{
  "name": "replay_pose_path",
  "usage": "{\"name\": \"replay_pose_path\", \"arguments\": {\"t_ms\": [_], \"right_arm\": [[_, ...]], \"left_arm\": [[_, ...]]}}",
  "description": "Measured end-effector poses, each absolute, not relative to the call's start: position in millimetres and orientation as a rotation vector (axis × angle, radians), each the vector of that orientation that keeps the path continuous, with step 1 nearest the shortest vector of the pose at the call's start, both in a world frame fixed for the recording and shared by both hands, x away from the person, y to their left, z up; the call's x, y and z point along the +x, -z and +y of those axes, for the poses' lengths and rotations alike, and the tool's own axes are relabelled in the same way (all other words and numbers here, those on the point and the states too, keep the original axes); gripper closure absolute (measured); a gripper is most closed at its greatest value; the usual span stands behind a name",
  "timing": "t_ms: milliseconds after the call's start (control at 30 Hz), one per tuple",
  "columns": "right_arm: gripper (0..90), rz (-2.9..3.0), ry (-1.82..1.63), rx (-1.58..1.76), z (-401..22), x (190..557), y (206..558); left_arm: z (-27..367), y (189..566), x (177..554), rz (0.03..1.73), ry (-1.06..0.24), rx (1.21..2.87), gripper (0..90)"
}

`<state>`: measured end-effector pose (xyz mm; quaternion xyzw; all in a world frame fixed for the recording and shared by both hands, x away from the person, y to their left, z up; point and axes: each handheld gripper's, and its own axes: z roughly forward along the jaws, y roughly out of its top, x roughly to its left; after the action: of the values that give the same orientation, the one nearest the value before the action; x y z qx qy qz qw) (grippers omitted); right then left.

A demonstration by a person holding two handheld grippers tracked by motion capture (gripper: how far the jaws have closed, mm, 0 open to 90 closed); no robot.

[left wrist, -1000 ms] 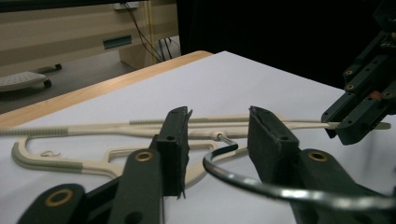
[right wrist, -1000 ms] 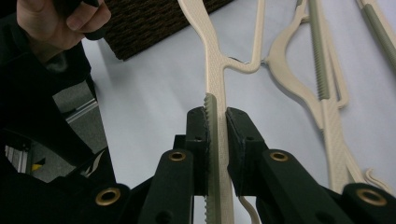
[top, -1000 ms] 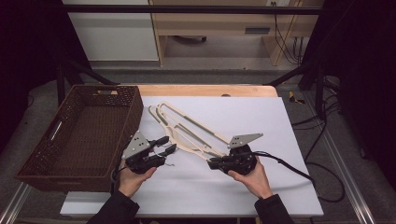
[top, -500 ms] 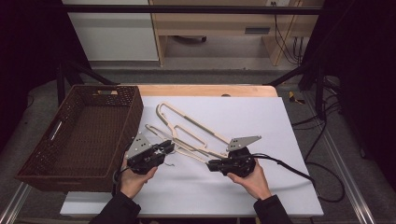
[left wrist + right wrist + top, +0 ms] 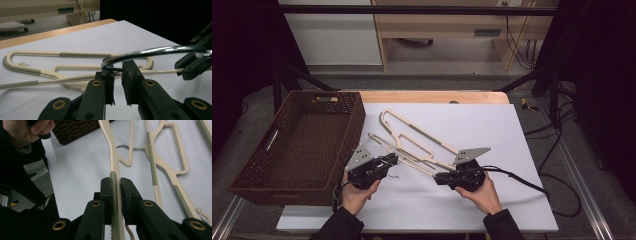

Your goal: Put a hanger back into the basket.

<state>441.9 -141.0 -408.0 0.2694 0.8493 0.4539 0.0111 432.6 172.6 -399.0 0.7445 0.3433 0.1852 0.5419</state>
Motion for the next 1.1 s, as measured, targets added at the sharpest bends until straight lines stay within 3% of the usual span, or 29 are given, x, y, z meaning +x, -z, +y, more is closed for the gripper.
{"name": "replay_pose_path", "arguments": {"t_ms": [533,867,1100], "right_arm": [[80.1,2.665,-1.295,0.819,-135.5,435.4,419.2],[38.1,2.469,-1.365,0.767,-122.4,434.1,405.9],[42.1,2.404,-1.338,0.721,-82.8,442.0,399.3]], "left_arm": [[159.1,396.9,429.1,0.830,-0.495,1.825,87.5],[153.3,394.0,427.6,0.835,-0.542,1.848,88.0],[151.8,393.2,427.3,0.851,-0.542,1.849,87.9]]}}
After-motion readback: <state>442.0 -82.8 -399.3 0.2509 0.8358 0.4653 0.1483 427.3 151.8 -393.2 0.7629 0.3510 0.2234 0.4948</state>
